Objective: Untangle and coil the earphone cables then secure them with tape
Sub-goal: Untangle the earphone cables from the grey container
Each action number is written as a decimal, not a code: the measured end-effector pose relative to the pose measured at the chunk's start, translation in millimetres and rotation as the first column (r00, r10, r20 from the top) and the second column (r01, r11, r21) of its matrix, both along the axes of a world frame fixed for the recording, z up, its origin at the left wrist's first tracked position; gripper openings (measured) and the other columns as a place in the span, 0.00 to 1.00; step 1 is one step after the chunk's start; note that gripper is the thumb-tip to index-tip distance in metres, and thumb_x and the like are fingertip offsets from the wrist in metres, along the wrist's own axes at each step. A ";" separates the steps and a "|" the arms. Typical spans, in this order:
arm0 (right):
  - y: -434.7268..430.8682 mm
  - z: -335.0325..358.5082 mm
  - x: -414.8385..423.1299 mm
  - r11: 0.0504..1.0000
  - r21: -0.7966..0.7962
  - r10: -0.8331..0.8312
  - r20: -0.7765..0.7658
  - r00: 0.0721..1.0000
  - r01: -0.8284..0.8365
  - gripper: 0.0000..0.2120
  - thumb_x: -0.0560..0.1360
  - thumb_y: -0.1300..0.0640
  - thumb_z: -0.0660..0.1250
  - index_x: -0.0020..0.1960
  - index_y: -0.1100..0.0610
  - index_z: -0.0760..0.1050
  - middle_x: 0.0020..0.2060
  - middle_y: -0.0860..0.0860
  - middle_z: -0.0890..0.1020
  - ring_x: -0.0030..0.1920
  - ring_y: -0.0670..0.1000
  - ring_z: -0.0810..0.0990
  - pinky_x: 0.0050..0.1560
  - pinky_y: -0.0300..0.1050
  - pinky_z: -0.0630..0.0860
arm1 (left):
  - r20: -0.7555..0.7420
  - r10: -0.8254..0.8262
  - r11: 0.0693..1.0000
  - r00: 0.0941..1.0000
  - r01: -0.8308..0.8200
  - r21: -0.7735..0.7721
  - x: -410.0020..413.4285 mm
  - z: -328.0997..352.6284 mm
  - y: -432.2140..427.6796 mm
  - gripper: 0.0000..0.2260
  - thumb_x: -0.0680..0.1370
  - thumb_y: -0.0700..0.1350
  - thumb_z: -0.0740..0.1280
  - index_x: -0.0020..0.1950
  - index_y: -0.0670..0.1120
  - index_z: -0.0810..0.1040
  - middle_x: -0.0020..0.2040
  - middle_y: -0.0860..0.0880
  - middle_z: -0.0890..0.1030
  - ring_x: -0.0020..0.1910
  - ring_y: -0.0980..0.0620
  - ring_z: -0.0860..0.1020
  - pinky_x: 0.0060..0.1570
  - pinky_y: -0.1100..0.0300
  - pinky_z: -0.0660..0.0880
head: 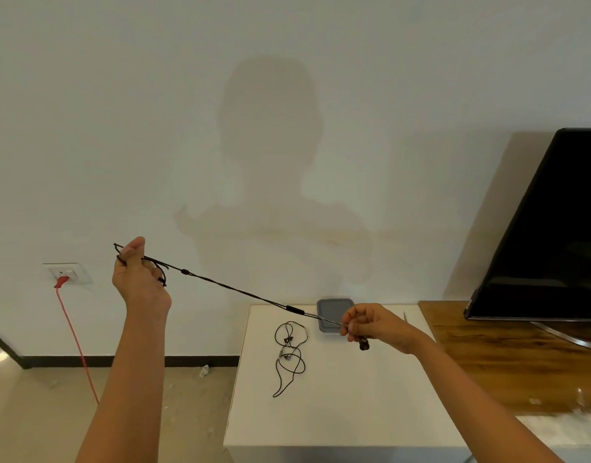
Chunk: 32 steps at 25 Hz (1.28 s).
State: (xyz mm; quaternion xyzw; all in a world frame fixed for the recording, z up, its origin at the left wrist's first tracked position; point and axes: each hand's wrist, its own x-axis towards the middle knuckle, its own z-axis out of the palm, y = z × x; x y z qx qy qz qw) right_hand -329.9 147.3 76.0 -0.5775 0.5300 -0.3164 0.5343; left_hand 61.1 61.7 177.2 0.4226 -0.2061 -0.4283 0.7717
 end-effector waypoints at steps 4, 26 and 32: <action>-2.1 -14.1 -2.0 0.996 -0.034 -0.089 -0.071 0.993 0.087 0.06 0.78 0.64 0.63 0.53 0.66 0.74 0.43 0.61 0.84 0.38 0.56 0.83 0.34 0.45 0.78 | 0.003 -0.035 0.999 0.999 0.035 0.019 3.1 -14.3 -0.3 0.09 0.82 0.43 0.60 0.44 0.52 0.77 0.56 0.52 0.81 0.22 0.58 0.61 0.22 0.69 0.61; 12.2 -180.5 -33.1 0.998 0.059 0.032 -0.503 0.864 -0.002 0.06 0.77 0.56 0.64 0.42 0.56 0.75 0.37 0.48 0.78 0.37 0.45 0.73 0.41 0.37 0.72 | 0.611 -0.453 0.865 0.649 0.152 0.479 0.7 -122.1 -11.9 0.13 0.82 0.49 0.58 0.45 0.45 0.78 0.43 0.48 0.83 0.29 0.54 0.65 0.35 0.60 0.63; 12.0 -197.3 -42.7 0.930 0.323 0.032 -0.549 0.835 0.177 0.14 0.78 0.64 0.57 0.36 0.57 0.73 0.39 0.54 0.79 0.37 0.50 0.77 0.40 0.40 0.73 | 0.657 -0.533 0.820 0.534 0.135 0.556 -2.2 -151.0 -10.2 0.13 0.82 0.45 0.58 0.44 0.45 0.79 0.41 0.48 0.83 0.44 0.51 0.75 0.44 0.57 0.67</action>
